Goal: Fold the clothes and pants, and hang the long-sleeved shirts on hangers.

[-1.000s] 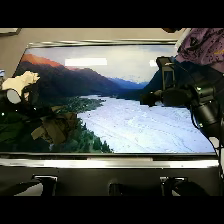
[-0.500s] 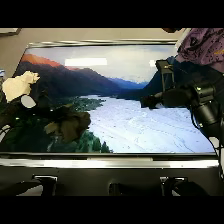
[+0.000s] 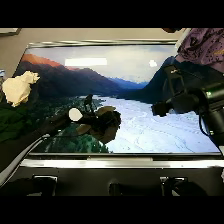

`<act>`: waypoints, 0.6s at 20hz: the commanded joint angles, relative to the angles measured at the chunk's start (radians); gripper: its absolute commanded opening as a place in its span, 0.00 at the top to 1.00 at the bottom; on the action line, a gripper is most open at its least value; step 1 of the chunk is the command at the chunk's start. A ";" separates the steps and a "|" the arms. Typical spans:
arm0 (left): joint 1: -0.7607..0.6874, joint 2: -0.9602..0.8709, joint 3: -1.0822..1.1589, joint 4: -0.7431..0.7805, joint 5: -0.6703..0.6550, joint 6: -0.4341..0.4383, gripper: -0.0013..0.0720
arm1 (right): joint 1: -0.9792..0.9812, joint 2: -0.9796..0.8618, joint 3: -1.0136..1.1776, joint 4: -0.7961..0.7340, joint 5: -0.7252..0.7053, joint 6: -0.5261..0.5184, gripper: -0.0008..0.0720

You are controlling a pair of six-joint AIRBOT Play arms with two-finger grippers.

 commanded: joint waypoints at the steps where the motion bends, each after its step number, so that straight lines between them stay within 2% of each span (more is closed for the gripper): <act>1: 0.044 -0.009 0.002 -0.023 -0.016 0.006 0.14 | -0.034 0.009 -0.029 -0.082 0.049 -0.001 0.54; 2: 0.109 0.024 0.002 -0.017 -0.066 0.060 0.14 | -0.082 0.006 -0.044 -0.063 0.084 0.024 0.50; 3: 0.187 0.065 0.001 0.006 -0.121 0.101 0.14 | -0.142 -0.002 -0.060 -0.024 0.118 0.048 0.40; 5: 0.344 0.146 0.001 0.080 -0.229 0.119 0.14 | -0.292 -0.052 -0.101 0.216 0.189 0.054 0.37; 7: 0.481 0.202 0.000 0.147 -0.322 0.120 0.14 | -0.396 -0.161 -0.140 0.612 0.230 -0.014 0.37; 8: 0.538 0.217 0.000 0.159 -0.361 0.139 0.14 | -0.400 -0.228 -0.142 0.742 0.239 -0.060 0.37; 10: 0.620 0.223 0.000 0.161 -0.427 0.151 0.14 | -0.354 -0.365 -0.142 0.941 0.267 -0.148 0.36; 12: 0.662 0.222 0.000 0.161 -0.461 0.151 0.14 | -0.269 -0.475 -0.142 1.039 0.315 -0.196 0.30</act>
